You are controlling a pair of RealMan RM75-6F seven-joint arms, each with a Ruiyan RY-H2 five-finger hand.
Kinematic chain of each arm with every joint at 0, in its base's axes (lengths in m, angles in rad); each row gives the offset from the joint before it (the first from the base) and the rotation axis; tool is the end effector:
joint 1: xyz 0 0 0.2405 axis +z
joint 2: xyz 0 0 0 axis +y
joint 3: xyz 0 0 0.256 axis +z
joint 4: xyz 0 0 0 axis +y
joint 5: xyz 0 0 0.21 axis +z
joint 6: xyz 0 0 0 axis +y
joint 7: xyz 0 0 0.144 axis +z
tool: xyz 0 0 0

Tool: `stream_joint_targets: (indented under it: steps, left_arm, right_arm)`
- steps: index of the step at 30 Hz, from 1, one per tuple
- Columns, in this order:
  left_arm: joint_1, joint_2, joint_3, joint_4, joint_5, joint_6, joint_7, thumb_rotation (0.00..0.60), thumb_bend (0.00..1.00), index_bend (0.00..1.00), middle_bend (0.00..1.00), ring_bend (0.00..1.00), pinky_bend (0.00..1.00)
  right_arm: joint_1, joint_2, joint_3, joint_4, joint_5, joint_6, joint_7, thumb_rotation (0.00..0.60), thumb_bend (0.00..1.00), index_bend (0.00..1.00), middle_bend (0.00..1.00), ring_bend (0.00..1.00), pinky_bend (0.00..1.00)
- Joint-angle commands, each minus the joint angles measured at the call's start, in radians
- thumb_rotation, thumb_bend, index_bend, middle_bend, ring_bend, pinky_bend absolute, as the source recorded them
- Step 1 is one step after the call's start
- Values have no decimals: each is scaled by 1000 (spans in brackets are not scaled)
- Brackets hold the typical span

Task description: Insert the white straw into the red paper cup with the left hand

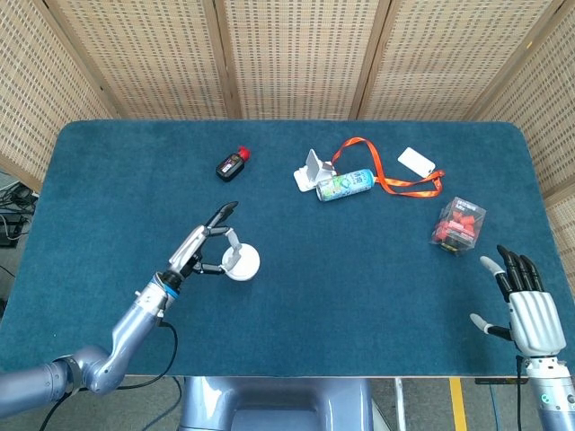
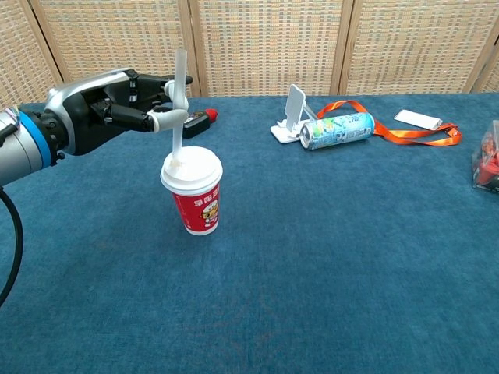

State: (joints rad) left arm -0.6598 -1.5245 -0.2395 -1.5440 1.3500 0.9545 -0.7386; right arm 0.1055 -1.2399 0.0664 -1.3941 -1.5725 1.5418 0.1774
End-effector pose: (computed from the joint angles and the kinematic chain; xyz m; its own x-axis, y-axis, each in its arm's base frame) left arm -0.1272 0.3274 -0.0027 -0.4850 0.5206 0.7027 0.7823 -0.1007 0.6146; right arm -0.3242 -0.1928 0.1459 0.3182 0.0715 0.9453 -0.9411 -0.0962 0.3241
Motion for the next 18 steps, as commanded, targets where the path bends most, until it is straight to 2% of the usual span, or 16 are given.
stream_joint_targets:
  steps: [1,6,9,12,16,18]
  left_arm:
    - [-3,-5,10,18,13,-4,-11,600,439,720,0,0,0]
    - [-6,-12,23,47,32,-6,-32,600,439,689,0,0,0]
    - [-6,-18,39,75,52,-1,-39,600,434,607,0,0,0]
    - [-6,-22,48,94,66,4,-47,600,383,441,0,0,0]
    - [-8,-22,61,114,80,6,-58,600,250,97,0,0,0]
    - [-8,-22,62,117,83,10,-63,600,212,11,0,0,0]
  right_arm:
    - [0,0,0,1,1,0,2,600,59,190,0,0,0]
    - [0,0,0,2,1,-1,3,600,59,190,0,0,0]
    - [0,-1,-1,1,-1,0,3,600,60,190,0,0,0]
    - [1,-1,-1,0,-2,1,2,600,59,190,0,0,0]
    - [0,-2,-2,0,-4,3,-2,600,60,190,0,0,0]
    - [0,-2,-2,-1,-5,3,-3,600,60,191,0,0,0]
